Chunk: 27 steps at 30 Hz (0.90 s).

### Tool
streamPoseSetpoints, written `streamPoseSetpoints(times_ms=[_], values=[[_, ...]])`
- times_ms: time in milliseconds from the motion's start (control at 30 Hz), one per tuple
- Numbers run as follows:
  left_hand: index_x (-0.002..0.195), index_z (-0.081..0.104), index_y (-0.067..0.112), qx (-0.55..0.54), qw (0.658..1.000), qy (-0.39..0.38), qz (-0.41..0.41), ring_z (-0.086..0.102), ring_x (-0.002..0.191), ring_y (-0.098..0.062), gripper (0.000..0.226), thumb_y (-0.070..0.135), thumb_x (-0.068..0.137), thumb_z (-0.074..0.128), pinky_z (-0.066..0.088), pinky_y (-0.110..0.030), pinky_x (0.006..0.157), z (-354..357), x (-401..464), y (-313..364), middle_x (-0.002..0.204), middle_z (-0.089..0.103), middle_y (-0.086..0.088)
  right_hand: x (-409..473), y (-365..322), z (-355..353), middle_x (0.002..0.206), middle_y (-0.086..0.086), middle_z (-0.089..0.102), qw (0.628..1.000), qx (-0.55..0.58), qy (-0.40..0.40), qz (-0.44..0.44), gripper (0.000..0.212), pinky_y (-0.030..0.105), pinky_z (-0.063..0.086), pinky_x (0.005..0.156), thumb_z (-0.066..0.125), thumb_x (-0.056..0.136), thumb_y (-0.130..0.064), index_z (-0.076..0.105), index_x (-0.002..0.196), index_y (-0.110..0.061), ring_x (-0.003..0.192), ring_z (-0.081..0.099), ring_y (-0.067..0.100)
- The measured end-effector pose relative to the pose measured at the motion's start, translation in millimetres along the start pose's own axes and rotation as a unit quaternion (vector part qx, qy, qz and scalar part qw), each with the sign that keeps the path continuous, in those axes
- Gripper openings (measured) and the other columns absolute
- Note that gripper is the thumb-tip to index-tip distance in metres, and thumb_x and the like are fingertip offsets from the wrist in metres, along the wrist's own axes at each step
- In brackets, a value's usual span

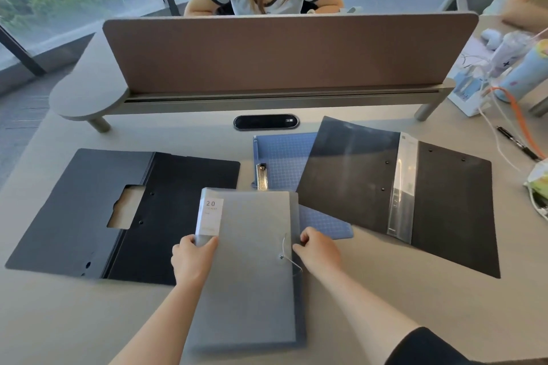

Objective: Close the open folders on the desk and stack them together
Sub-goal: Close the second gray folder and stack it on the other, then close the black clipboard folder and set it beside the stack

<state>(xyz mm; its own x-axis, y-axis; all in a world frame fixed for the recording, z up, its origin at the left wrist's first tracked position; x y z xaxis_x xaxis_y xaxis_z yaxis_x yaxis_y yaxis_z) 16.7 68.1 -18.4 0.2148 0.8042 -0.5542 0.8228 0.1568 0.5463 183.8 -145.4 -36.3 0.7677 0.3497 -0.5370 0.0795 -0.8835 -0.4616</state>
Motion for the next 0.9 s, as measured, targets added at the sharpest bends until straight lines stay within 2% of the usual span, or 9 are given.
streamPoseSetpoints(times_ms=[100, 200, 300, 433, 567, 667, 767, 833, 900], values=[[0.143, 0.045, 0.012, -0.002, 1.000, 0.005, 0.012, 0.048, 0.123, -0.036, 0.076, 0.040, 0.076, 0.068, 0.047, -0.053, 0.099, -2, -3, 6, 0.133, 0.051, -0.014, -2, -1, -1, 0.081, -0.008, 0.062, 1.000, -0.006, 0.007, 0.012, 0.018, 0.029, 0.037, 0.054, 0.061, 0.085, -0.036, 0.046, 0.084, -0.026, 0.070, 0.054, 0.016], [0.151, 0.036, 0.012, -0.005, 0.997, 0.041, 0.058, 0.035, 0.134, -0.035, 0.072, 0.028, 0.086, 0.065, 0.038, -0.052, 0.104, -9, -3, 21, 0.146, 0.042, -0.015, -3, -2, -3, 0.080, -0.009, 0.063, 0.999, 0.010, 0.025, 0.024, 0.017, 0.031, 0.042, 0.057, 0.058, 0.086, -0.039, 0.049, 0.088, -0.025, 0.071, 0.057, 0.015], [0.145, 0.044, 0.013, -0.003, 0.989, 0.050, 0.136, 0.036, 0.132, -0.033, 0.057, 0.025, 0.091, 0.060, 0.041, -0.050, 0.102, -11, -2, 41, 0.146, 0.044, -0.013, -4, -2, -8, 0.079, -0.010, 0.061, 0.997, 0.042, 0.056, 0.026, 0.012, 0.032, 0.046, 0.067, 0.055, 0.091, -0.037, 0.055, 0.092, -0.025, 0.078, 0.059, 0.014], [0.140, 0.052, 0.014, 0.004, 0.974, -0.021, 0.226, 0.040, 0.134, -0.024, 0.046, 0.024, 0.095, 0.059, 0.043, -0.042, 0.104, 3, -7, 69, 0.143, 0.049, -0.006, -7, -3, -16, 0.094, -0.008, 0.062, 0.989, 0.107, 0.099, 0.025, 0.005, 0.032, 0.047, 0.076, 0.055, 0.093, -0.027, 0.059, 0.096, -0.025, 0.090, 0.060, 0.016], [0.136, 0.054, 0.015, 0.020, 0.952, -0.096, 0.290, 0.054, 0.123, -0.020, 0.041, 0.027, 0.097, 0.061, 0.050, -0.040, 0.101, 33, -24, 96, 0.136, 0.055, -0.002, -12, 2, -43, 0.111, -0.007, 0.056, 0.979, 0.132, 0.153, 0.005, 0.020, 0.034, 0.047, 0.084, 0.056, 0.091, -0.022, 0.062, 0.110, -0.023, 0.102, 0.059, 0.018], [0.128, 0.058, 0.017, 0.026, 0.940, -0.138, 0.311, 0.059, 0.114, -0.016, 0.034, 0.027, 0.096, 0.062, 0.049, -0.028, 0.089, 64, -45, 118, 0.124, 0.061, 0.001, -12, 16, -72, 0.125, -0.007, 0.054, 0.975, 0.132, 0.177, -0.006, 0.030, 0.034, 0.048, 0.090, 0.057, 0.093, -0.021, 0.060, 0.123, -0.022, 0.106, 0.060, 0.017], [0.122, 0.062, 0.016, 0.014, 0.932, -0.189, 0.308, 0.062, 0.098, -0.011, 0.028, 0.024, 0.096, 0.063, 0.045, -0.019, 0.074, 99, -66, 140, 0.108, 0.066, 0.002, -3, 32, -102, 0.133, -0.007, 0.051, 0.972, 0.130, 0.197, -0.012, 0.033, 0.032, 0.047, 0.084, 0.057, 0.094, -0.023, 0.057, 0.127, -0.023, 0.098, 0.063, 0.017], [0.124, 0.063, 0.015, 0.024, 0.927, -0.206, 0.314, 0.062, 0.096, -0.010, 0.031, 0.024, 0.094, 0.066, 0.046, -0.021, 0.080, 129, -83, 154, 0.109, 0.067, 0.001, 6, 52, -122, 0.137, -0.009, 0.048, 0.973, 0.120, 0.195, -0.016, 0.037, 0.034, 0.048, 0.086, 0.056, 0.094, -0.025, 0.053, 0.131, -0.025, 0.102, 0.062, 0.017], [0.126, 0.063, 0.017, 0.045, 0.922, -0.213, 0.321, 0.062, 0.107, -0.014, 0.036, 0.026, 0.092, 0.068, 0.048, -0.027, 0.092, 153, -98, 163, 0.118, 0.066, -0.002, 12, 67, -138, 0.140, -0.010, 0.045, 0.975, 0.116, 0.189, -0.020, 0.040, 0.037, 0.049, 0.091, 0.056, 0.095, -0.026, 0.049, 0.135, -0.027, 0.112, 0.059, 0.016]])
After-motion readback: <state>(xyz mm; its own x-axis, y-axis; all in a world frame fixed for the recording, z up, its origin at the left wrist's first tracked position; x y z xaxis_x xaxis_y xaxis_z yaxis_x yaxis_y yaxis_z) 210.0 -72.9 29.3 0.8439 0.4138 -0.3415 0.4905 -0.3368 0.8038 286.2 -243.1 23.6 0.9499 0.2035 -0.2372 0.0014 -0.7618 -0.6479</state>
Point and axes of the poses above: each hand's wrist, its own x-axis towards the middle knuckle, its own z-axis out of the palm, y = z × x, the point moved 3 cm from there along x, towards the middle knuckle
